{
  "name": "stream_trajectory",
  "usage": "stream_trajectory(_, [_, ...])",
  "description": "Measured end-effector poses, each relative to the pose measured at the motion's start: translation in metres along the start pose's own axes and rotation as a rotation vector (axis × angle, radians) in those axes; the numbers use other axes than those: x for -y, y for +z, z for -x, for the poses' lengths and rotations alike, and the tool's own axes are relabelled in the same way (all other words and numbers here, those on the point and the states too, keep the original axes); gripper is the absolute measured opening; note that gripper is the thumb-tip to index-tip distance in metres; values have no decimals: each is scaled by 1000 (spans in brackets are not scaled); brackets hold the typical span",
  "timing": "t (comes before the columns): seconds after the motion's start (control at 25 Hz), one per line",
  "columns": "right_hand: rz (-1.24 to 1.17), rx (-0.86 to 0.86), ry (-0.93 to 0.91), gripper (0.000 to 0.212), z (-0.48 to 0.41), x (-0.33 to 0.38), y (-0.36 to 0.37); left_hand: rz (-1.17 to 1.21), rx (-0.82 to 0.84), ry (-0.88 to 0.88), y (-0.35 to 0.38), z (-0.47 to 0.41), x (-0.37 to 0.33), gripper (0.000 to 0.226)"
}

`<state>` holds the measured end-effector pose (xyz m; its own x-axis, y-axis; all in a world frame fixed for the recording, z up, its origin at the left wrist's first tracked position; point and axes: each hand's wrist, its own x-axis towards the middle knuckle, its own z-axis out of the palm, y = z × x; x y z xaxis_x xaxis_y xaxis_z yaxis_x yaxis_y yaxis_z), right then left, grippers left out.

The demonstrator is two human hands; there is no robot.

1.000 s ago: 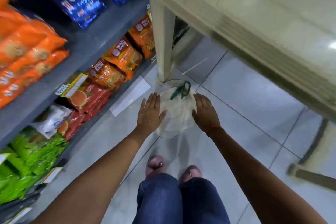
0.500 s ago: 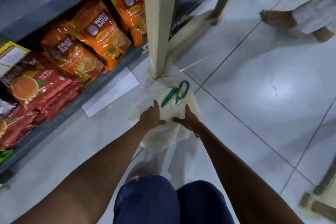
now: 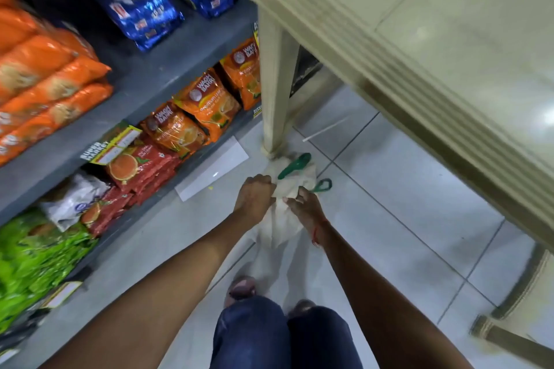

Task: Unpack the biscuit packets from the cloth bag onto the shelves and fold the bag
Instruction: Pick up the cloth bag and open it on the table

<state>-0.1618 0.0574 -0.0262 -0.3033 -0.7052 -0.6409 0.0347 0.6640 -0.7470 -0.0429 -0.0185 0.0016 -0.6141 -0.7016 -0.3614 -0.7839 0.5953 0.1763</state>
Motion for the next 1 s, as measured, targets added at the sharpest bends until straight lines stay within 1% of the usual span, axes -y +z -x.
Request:
stream_trajectory(0.04, [15, -39, -13, 12, 15, 11, 3, -52, 19, 35, -18, 10, -2, 24])
stream_trajectory(0.08, [36, -80, -23, 26, 27, 18, 5, -77, 8, 61, -29, 17, -3, 27])
stream_trajectory(0.12, [49, -123, -42, 35, 41, 25, 6, -80, -17, 102, -41, 25, -6, 32])
stream_trajectory(0.16, [51, -159, -54, 36, 56, 36, 4, -88, -40, 114, -56, 34, -9, 34])
stream_trajectory(0.24, [11, -168, -90, 19, 87, 65, -1, -90, -24, 109, -97, 54, -17, 27])
stream_trajectory(0.28, [-11, -158, -112, 17, 103, 82, -4, -78, -33, 97, -124, 66, -22, 24])
stream_trajectory(0.32, [-12, -142, -121, 21, 123, 104, -8, -77, -57, 68, -146, 77, -25, 26])
stream_trajectory(0.36, [-1, -111, -139, 22, 143, 125, -12, -59, -94, 58, -169, 90, -27, 29])
stream_trajectory(0.4, [45, -74, -154, 22, 167, 150, -15, -51, -93, 38, -197, 107, -29, 32])
stream_trajectory(0.52, [234, 26, -203, 28, 212, 215, -20, -64, -113, 30, -264, 153, -31, 40])
stream_trajectory(0.64, [478, 154, -259, 27, 274, 309, -31, -51, -157, 13, -357, 204, -32, 39])
stream_trajectory(0.68, [494, 192, -274, 28, 297, 340, -36, -60, -171, 24, -389, 220, -34, 39])
stream_trajectory(0.8, [419, 279, -260, 29, 353, 430, -62, -79, -226, 73, -481, 246, -42, 37])
stream_trajectory(0.92, [376, 267, -331, 30, 397, 492, -90, -80, -339, 101, -557, 258, -56, 37])
stream_trajectory(1.0, [332, 241, -407, 23, 424, 525, -108, -48, -416, 135, -595, 260, -64, 35])
